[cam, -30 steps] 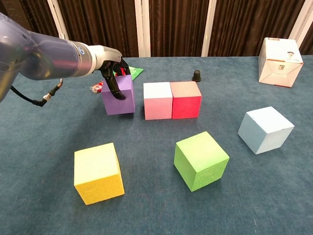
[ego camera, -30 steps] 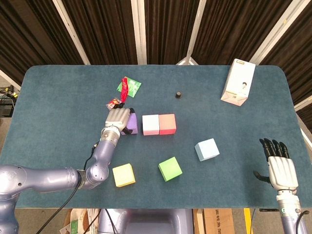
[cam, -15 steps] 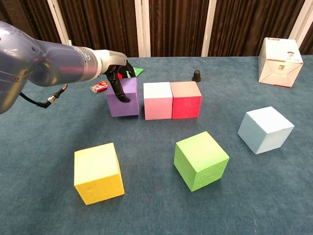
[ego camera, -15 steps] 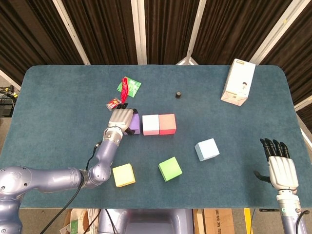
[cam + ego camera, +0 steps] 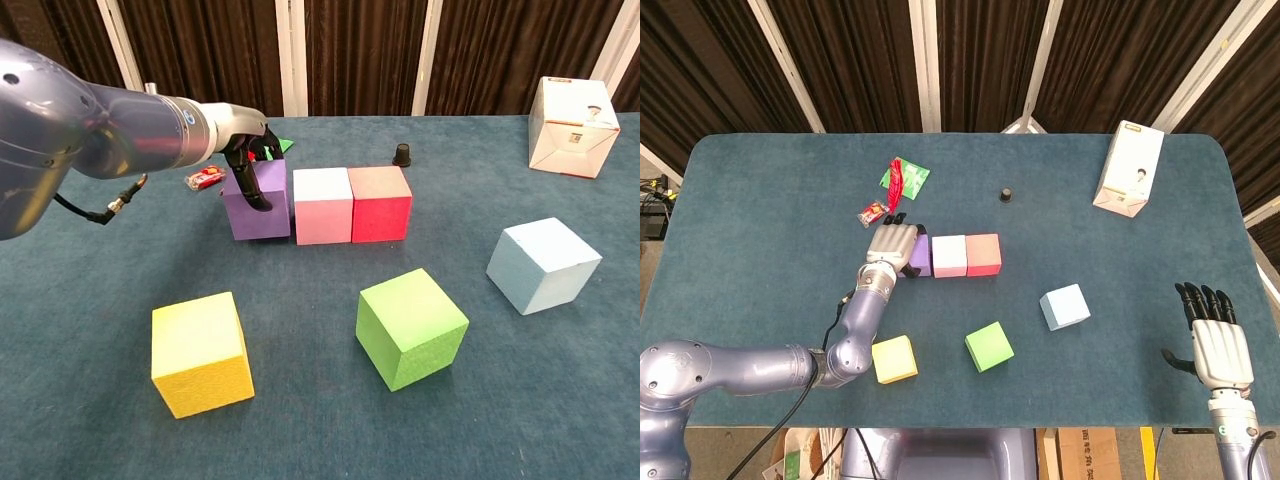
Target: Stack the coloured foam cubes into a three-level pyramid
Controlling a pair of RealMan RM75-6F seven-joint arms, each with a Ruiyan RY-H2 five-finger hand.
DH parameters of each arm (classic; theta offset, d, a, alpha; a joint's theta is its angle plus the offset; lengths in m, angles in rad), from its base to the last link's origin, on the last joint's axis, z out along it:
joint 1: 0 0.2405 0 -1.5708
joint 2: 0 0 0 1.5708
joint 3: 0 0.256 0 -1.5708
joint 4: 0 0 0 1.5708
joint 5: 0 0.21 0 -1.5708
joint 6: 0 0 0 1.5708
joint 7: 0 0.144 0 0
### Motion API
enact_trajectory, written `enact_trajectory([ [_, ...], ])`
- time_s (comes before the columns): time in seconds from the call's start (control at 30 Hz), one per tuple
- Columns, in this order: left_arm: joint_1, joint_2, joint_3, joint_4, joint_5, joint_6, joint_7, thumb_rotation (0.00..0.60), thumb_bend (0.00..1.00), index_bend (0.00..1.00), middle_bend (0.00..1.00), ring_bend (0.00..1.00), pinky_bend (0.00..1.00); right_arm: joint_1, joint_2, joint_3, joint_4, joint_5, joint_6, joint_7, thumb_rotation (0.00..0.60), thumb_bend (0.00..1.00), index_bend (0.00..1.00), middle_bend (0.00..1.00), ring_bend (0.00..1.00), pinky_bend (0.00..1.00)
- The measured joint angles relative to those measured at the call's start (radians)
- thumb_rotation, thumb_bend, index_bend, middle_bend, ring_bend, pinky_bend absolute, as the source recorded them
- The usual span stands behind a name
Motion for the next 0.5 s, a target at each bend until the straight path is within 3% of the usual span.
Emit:
enact_trajectory([
  [0.5, -0.007, -0.028, -0.011, 0.031, -0.004, 0.0, 0.008, 0.6, 0.38, 0.3, 0.26, 0.0, 0.0, 0.0, 0.004, 0.001, -0.001, 0.002, -0.006, 0.004, 0.6, 0.19, 0.09, 0.11, 0.0, 0.0],
])
